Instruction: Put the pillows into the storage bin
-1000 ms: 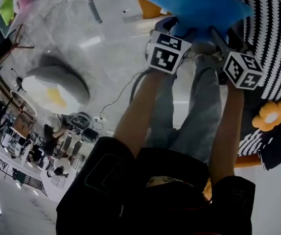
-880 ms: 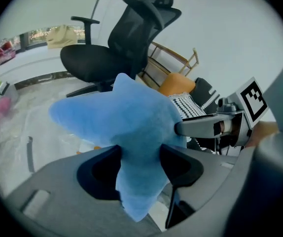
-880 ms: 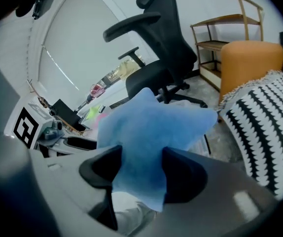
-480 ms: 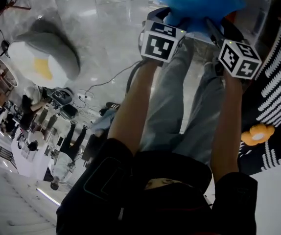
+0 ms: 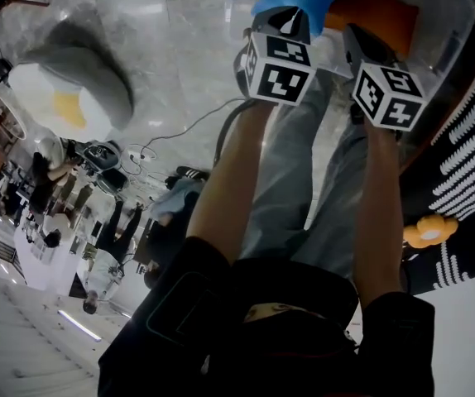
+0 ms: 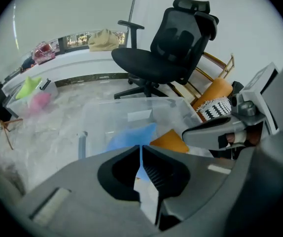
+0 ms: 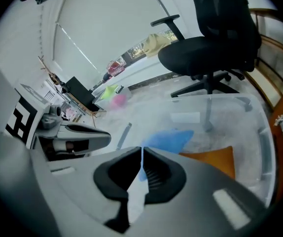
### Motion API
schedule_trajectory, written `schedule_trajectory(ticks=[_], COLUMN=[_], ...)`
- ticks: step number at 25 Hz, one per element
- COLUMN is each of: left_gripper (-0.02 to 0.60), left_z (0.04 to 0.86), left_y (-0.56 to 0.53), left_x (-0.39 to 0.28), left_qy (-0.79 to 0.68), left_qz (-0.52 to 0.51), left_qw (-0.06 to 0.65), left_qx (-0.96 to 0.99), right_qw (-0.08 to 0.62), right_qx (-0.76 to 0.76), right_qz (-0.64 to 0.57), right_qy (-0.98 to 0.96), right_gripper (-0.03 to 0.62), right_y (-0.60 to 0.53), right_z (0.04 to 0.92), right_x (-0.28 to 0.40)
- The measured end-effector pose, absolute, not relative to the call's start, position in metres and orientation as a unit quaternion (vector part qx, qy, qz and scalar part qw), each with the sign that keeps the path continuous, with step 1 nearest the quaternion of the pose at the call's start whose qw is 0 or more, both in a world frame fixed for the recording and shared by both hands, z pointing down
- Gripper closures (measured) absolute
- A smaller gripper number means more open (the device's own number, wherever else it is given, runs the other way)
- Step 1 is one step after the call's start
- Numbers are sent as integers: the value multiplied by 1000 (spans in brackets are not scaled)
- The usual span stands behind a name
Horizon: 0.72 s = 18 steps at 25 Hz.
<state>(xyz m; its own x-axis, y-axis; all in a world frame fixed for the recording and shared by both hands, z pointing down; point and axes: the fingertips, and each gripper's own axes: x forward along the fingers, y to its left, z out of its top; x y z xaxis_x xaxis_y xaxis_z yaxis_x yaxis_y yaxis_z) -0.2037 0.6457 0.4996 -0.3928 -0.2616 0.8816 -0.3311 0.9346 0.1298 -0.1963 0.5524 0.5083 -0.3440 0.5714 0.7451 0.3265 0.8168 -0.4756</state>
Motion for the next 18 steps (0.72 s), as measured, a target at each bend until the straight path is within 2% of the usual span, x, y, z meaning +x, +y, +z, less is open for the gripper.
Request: schedule_trajectory(ticks=[9, 14, 18], left_gripper=[572, 572, 571], left_z=[509, 496, 487], left_y=[610, 527, 457], left_x=[-178, -178, -173], left_qy=[-819, -799, -775], left_qz=[7, 38, 84], left_qw=[518, 504, 490], left_qx=[248, 326, 391], right_qw=[491, 453, 421], right_qx=[-198, -128, -44], right_qz=[190, 232, 213], right_qy=[-827, -851, -881], right_gripper=[591, 591, 591], right_y=[507, 431, 359], right_z=[522, 507, 494], right_x=[-148, -136, -121])
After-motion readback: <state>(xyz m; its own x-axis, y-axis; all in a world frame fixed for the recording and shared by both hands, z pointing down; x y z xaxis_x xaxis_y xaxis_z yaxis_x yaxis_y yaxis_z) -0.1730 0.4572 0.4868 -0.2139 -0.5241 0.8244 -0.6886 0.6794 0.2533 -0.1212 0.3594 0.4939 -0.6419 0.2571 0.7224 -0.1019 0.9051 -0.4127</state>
